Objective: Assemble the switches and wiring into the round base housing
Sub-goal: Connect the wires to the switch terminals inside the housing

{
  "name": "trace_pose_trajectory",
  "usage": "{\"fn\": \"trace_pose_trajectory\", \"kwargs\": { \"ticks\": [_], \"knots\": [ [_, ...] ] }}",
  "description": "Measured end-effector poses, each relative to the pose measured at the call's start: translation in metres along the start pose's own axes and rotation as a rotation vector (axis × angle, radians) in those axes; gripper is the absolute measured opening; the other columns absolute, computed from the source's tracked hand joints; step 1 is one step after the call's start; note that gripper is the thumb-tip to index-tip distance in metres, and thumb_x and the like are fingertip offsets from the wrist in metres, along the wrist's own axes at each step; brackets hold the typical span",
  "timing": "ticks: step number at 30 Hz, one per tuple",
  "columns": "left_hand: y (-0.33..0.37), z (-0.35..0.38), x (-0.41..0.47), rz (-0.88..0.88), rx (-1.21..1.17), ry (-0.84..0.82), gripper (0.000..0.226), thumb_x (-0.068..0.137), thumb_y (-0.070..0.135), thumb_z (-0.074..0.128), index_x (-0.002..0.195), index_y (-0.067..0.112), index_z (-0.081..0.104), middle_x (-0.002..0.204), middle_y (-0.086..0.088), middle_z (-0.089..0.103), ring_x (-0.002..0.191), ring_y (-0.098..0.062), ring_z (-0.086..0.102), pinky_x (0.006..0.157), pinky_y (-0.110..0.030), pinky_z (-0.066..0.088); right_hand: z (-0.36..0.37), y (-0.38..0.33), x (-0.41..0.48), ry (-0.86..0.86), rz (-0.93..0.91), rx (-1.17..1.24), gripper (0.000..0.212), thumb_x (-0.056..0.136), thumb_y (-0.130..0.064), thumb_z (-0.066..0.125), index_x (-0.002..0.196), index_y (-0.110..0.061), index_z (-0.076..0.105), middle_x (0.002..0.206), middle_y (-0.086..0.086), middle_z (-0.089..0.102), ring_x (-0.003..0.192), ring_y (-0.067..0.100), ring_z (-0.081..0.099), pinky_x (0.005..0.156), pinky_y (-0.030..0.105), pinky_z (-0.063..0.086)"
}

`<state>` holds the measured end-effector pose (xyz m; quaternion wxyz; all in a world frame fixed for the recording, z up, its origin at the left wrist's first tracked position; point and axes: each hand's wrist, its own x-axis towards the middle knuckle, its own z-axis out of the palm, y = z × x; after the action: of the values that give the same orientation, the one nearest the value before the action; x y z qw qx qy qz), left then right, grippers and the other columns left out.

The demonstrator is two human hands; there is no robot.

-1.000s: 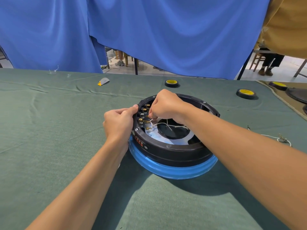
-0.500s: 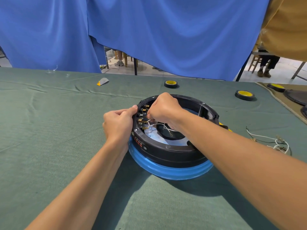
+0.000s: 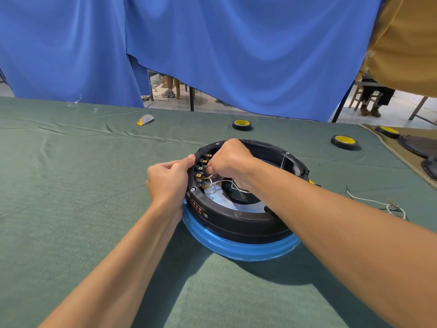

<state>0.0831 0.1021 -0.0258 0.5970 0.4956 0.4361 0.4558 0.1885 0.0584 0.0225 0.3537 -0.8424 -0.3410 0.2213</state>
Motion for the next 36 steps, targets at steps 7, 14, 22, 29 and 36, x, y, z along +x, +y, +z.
{"fn": "trace_pose_trajectory", "kwargs": {
  "ticks": [7, 14, 22, 29, 36],
  "knots": [
    [0.001, 0.000, -0.001, -0.007, 0.001, -0.005, 0.026, 0.066, 0.031, 0.079, 0.076, 0.008, 0.078, 0.077, -0.011, 0.076, 0.080, -0.030, 0.073, 0.086, -0.049, 0.057, 0.003, -0.006, -0.007, 0.072, 0.047, -0.041, 0.028, 0.086, -0.011, 0.066, 0.112, -0.003, 0.060, 0.107, 0.014, 0.064, 0.086, 0.026, 0.065, 0.062, 0.031, 0.053],
    [0.004, 0.000, -0.003, 0.009, 0.029, -0.029, 0.031, 0.061, 0.038, 0.076, 0.078, 0.012, 0.079, 0.080, -0.009, 0.076, 0.085, -0.032, 0.072, 0.087, -0.051, 0.056, -0.012, 0.003, -0.017, -0.014, -0.249, -0.308, 0.011, 0.088, -0.011, 0.066, 0.098, -0.011, 0.070, 0.098, 0.009, 0.068, 0.092, 0.026, 0.064, 0.084, 0.042, 0.056],
    [0.006, 0.000, -0.005, 0.030, 0.063, -0.017, 0.030, 0.064, 0.040, 0.076, 0.080, 0.014, 0.080, 0.079, -0.009, 0.076, 0.086, -0.033, 0.071, 0.088, -0.052, 0.055, -0.026, 0.004, -0.034, -0.079, -0.454, -0.373, 0.008, 0.083, -0.027, 0.075, 0.090, -0.024, 0.074, 0.081, -0.004, 0.067, 0.090, 0.018, 0.063, 0.083, 0.038, 0.055],
    [0.006, 0.000, -0.007, 0.036, 0.071, -0.014, 0.025, 0.070, 0.036, 0.077, 0.080, 0.013, 0.080, 0.079, -0.009, 0.076, 0.086, -0.034, 0.072, 0.087, -0.051, 0.056, -0.013, 0.010, -0.029, -0.059, -0.377, -0.366, 0.013, 0.084, -0.019, 0.074, 0.097, -0.019, 0.075, 0.103, 0.007, 0.069, 0.098, 0.024, 0.062, 0.087, 0.041, 0.054],
    [0.008, -0.001, -0.007, 0.007, 0.119, 0.017, 0.025, 0.066, 0.040, 0.077, 0.070, 0.015, 0.078, 0.074, -0.007, 0.075, 0.081, -0.032, 0.072, 0.084, -0.049, 0.057, -0.011, 0.010, -0.025, -0.026, -0.362, -0.356, 0.010, 0.086, -0.014, 0.072, 0.095, -0.013, 0.076, 0.099, 0.005, 0.070, 0.093, 0.020, 0.062, 0.082, 0.035, 0.055]
  ]
}}
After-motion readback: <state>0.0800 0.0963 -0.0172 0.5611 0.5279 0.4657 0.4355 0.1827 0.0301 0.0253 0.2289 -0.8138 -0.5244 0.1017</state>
